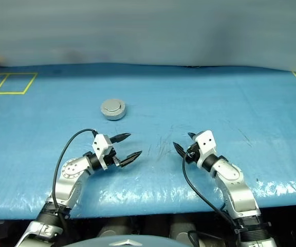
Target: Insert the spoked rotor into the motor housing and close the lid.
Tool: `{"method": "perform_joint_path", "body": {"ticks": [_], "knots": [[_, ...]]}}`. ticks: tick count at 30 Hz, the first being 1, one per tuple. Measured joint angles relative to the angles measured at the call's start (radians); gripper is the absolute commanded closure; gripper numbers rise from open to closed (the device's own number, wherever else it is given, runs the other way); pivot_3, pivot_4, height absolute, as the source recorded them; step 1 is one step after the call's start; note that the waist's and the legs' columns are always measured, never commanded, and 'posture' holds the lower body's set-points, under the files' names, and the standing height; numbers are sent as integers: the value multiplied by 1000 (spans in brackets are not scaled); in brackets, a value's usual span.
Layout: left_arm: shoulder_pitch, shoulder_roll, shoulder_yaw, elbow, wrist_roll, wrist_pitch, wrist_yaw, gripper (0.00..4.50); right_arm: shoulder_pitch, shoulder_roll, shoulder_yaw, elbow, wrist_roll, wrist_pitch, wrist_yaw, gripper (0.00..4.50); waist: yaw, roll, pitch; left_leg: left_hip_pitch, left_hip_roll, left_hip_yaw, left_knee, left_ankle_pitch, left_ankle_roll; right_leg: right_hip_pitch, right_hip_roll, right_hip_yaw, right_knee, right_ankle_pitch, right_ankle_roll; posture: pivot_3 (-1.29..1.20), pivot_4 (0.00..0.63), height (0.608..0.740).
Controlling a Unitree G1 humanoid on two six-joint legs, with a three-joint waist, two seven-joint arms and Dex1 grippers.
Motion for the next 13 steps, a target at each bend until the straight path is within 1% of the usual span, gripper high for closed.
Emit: {"method": "perform_joint_path", "body": {"ticks": [5, 9, 13], "knots": [[-1, -18, 0, 2, -3, -24, -22, 0, -10, 27, -13, 1, -31, -26, -26, 74, 0, 0, 0, 0, 0, 0, 0, 0, 0, 0, 0, 0, 0, 0, 2, 0, 150, 740], [-6, -18, 0, 16, -3, -36, -25, 0, -11, 43, -12, 1, -38, -26, -26, 74, 3, 0, 0, 0, 1, 0, 0, 0, 0, -1, 0, -1, -1, 2, -3, 0, 150, 740], [-22, -18, 1, 24, -3, -42, -24, 0, -13, 51, -12, 1, -45, -25, -25, 74, 3, 0, 0, 0, 1, 0, 0, 0, 0, -1, 0, -1, -1, 3, -3, 0, 150, 740]]}}
